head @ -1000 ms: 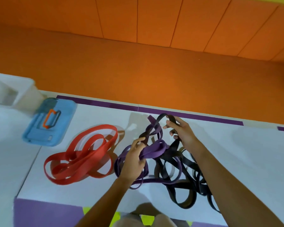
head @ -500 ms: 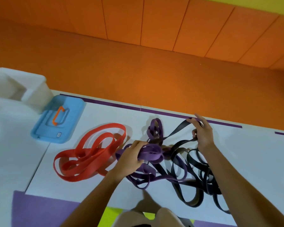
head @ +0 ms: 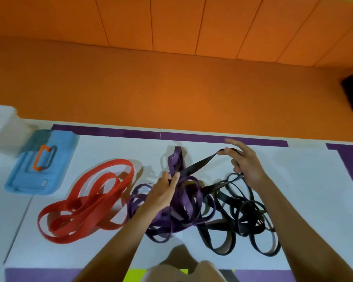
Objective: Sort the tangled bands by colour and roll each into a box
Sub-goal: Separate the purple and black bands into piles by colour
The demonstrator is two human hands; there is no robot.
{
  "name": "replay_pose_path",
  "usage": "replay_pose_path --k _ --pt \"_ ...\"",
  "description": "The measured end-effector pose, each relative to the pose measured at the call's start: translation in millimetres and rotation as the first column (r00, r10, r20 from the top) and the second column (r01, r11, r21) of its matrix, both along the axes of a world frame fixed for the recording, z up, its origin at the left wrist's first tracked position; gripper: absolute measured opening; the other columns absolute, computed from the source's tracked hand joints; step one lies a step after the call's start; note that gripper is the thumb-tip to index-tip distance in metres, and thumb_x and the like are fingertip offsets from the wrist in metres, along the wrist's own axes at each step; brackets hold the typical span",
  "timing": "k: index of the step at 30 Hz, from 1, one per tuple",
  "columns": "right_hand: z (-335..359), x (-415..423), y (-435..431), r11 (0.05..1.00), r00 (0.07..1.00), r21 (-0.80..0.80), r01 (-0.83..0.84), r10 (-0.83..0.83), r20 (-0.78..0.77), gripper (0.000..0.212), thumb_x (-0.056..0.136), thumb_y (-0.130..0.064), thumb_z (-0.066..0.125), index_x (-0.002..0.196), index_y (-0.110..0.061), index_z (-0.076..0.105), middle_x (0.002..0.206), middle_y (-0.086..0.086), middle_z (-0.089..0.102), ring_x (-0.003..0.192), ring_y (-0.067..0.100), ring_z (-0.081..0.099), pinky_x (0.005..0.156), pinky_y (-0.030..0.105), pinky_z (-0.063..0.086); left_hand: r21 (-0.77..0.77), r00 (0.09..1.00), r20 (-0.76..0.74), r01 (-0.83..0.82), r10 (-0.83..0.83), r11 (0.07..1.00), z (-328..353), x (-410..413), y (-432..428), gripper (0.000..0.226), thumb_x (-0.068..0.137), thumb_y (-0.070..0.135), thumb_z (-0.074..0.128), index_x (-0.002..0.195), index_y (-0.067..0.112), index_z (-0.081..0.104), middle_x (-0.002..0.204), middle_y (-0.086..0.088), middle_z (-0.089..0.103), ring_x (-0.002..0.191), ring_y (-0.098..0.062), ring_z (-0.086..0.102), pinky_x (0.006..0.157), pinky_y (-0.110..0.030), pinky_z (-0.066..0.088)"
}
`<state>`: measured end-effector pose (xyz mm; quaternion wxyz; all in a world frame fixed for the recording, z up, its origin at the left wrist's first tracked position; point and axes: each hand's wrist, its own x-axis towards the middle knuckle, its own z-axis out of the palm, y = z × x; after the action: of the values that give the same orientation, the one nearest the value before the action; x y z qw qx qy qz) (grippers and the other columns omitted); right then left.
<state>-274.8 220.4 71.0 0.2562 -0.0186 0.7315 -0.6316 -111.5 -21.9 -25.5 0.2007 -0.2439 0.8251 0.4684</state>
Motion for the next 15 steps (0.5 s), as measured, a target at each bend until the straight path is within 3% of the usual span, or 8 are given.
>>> replay_pose_path --k 2,5,7,12,15 --pt "-4 -4 5 0.999 0.999 -0.021 -0.042 0.043 0.03 0.031 0.105 -0.022 0.065 0.134 -0.031 0.067 0.111 0.012 0.079 0.051 0.014 0.021 0.042 0.021 0.029 -0.117 0.995 -0.043 -0.096 0.091 0.989 -3 -10 2 0.061 0.092 0.066 0.064 0.124 0.02 0.04 0.119 -0.007 0.054 0.116 -0.034 0.061 0.097 -0.053 0.054" --pt "-6 -13 8 0.994 0.994 -0.036 -0.1 0.101 0.052 0.032 0.105 -0.02 0.064 0.135 -0.03 0.067 0.11 0.012 0.079 0.053 0.015 0.02 0.043 0.022 0.026 -0.13 0.989 0.147 0.034 -0.015 0.991 -11 -28 2 0.113 0.077 0.051 0.088 0.161 0.023 0.017 0.153 -0.014 0.039 0.143 -0.041 0.041 0.113 -0.052 0.042" --pt "-8 -20 11 0.989 0.988 -0.038 -0.141 0.143 0.05 0.031 0.105 -0.02 0.064 0.135 -0.029 0.067 0.109 0.013 0.079 0.052 0.015 0.022 0.043 0.022 0.027 -0.039 0.987 0.159 -0.01 0.016 0.999 -19 -40 5 0.121 0.081 0.041 0.089 0.167 0.019 0.007 0.158 -0.016 0.042 0.144 -0.04 0.045 0.113 -0.047 0.042" --pt "-20 -39 22 0.978 0.978 -0.024 -0.209 0.209 0.003 0.028 0.106 -0.024 0.063 0.134 -0.029 0.067 0.111 0.01 0.08 0.049 0.013 0.028 0.044 0.02 0.035 0.028 0.995 -0.055 -0.079 0.081 0.996 -38 -51 12 0.05 0.097 0.016 0.071 0.144 0.022 0.055 0.128 -0.003 0.069 0.118 -0.026 0.066 0.092 -0.029 0.048" --pt "-32 -52 27 0.98 0.981 -0.054 -0.194 0.194 0.006 0.032 0.107 -0.023 0.061 0.138 -0.032 0.064 0.116 0.011 0.079 0.05 0.013 0.03 0.046 0.019 0.037 0.075 0.989 -0.12 -0.078 0.087 0.994 -42 -50 16 0.032 0.093 0.017 0.073 0.118 0.036 0.065 0.106 0.005 0.07 0.099 -0.017 0.069 0.082 -0.026 0.049"
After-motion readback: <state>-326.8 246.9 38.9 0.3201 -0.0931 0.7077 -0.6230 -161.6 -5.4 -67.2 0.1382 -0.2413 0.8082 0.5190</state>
